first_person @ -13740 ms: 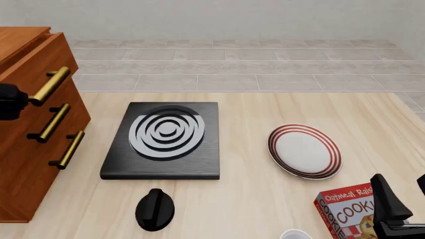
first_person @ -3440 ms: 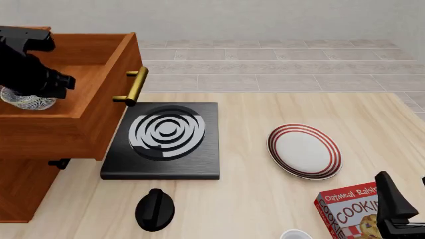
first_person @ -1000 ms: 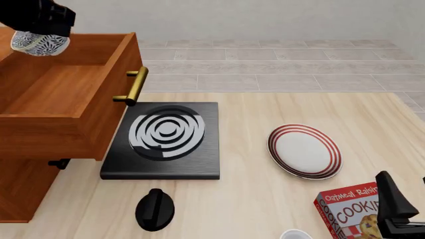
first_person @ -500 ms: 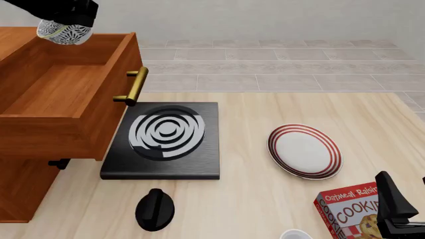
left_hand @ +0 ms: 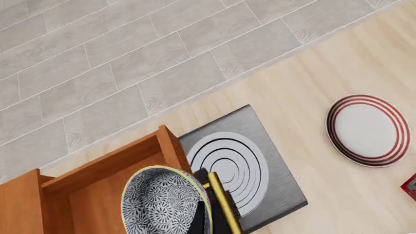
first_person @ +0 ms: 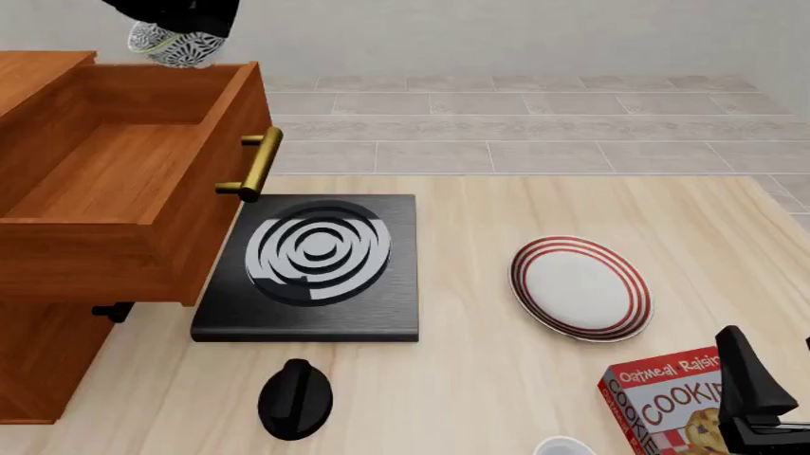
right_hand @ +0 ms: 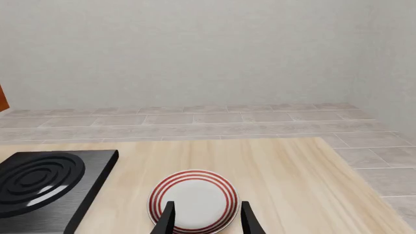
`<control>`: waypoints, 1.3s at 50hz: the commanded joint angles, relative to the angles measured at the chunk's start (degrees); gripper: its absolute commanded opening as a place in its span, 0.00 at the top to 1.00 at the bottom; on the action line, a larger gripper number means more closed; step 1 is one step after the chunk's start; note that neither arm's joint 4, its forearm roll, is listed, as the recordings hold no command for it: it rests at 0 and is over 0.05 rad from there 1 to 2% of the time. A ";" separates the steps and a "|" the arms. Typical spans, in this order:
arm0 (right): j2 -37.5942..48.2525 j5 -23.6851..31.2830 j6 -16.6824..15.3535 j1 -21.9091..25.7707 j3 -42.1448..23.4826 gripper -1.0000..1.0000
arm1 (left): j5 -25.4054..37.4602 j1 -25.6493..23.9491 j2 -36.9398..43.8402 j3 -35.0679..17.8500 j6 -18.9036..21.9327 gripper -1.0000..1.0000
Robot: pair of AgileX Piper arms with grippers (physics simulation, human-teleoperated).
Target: Pick the akita bowl in the top layer of the wooden cabinet and place it on the plate.
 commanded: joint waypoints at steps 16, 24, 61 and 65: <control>0.00 -0.12 0.35 -0.47 0.07 0.00 | -1.24 -7.20 4.47 -3.48 0.91 1.00; 0.00 -0.17 0.34 -0.54 0.09 0.00 | -1.32 -8.35 5.95 -4.90 1.51 1.00; 0.00 -0.30 -0.01 -0.57 0.08 0.00 | -1.53 -17.32 15.14 -13.47 2.39 1.00; 0.00 -0.28 -0.07 -0.53 0.11 0.00 | -2.18 -17.51 15.50 -12.90 2.85 1.00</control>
